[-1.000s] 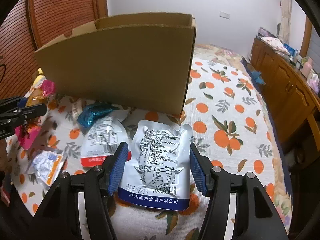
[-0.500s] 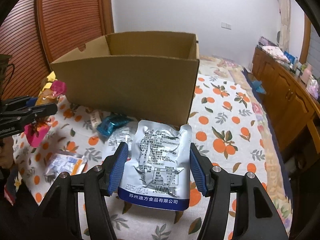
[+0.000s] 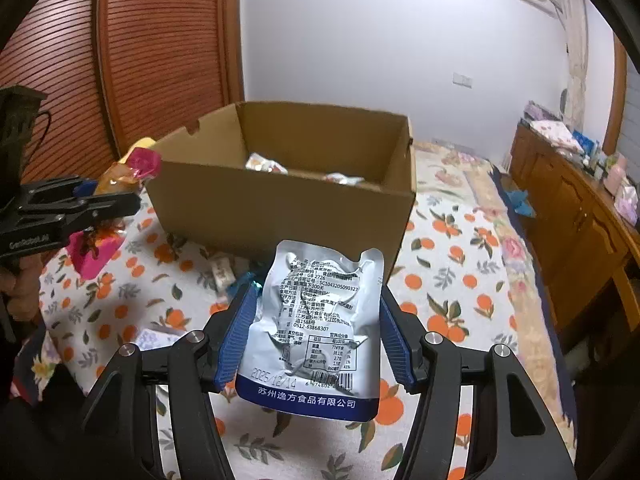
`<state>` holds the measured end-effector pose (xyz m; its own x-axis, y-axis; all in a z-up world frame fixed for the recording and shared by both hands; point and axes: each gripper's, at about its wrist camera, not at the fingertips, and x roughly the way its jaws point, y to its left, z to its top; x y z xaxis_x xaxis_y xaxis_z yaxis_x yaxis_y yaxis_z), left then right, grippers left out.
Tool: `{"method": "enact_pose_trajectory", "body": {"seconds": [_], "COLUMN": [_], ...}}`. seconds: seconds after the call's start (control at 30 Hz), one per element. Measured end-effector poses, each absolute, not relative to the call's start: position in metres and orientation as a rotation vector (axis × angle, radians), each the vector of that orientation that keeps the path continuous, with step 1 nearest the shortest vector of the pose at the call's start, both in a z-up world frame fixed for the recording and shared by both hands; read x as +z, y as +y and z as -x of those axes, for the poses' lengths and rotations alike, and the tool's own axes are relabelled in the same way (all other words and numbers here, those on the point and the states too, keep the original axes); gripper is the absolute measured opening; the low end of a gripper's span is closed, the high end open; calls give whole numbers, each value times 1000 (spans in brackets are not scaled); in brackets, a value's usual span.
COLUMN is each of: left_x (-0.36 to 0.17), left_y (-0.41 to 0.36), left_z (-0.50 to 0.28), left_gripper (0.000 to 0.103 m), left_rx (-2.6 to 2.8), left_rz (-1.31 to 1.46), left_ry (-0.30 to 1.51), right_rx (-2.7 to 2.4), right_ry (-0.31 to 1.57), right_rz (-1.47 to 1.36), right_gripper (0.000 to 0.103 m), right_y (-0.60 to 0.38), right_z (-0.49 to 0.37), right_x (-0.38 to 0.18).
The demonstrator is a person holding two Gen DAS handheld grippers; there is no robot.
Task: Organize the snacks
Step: 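Lift both packets and carry them over the cardboard box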
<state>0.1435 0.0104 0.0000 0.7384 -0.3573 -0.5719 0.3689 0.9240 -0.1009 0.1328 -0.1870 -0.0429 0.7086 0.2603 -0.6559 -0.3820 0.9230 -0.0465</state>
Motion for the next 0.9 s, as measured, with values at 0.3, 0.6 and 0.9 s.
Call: {"method": "enact_pose_trajectory", "body": {"seconds": [0.3, 0.6, 0.9], "left_x": [18, 22, 20], "left_y": [19, 23, 23], "left_z": [-160, -194, -229], "left_gripper": [39, 39, 39], "left_rx": [-387, -370, -360], "left_rz": [-39, -52, -70], "left_ry": [592, 609, 626], "right_rx": [361, 400, 439], "right_ry": [640, 592, 569], "right_rz": [215, 273, 293], "right_gripper": [62, 62, 62], "right_y": [-182, -161, -145], "right_z": [-135, -156, -192], "right_x": [-17, 0, 4]}}
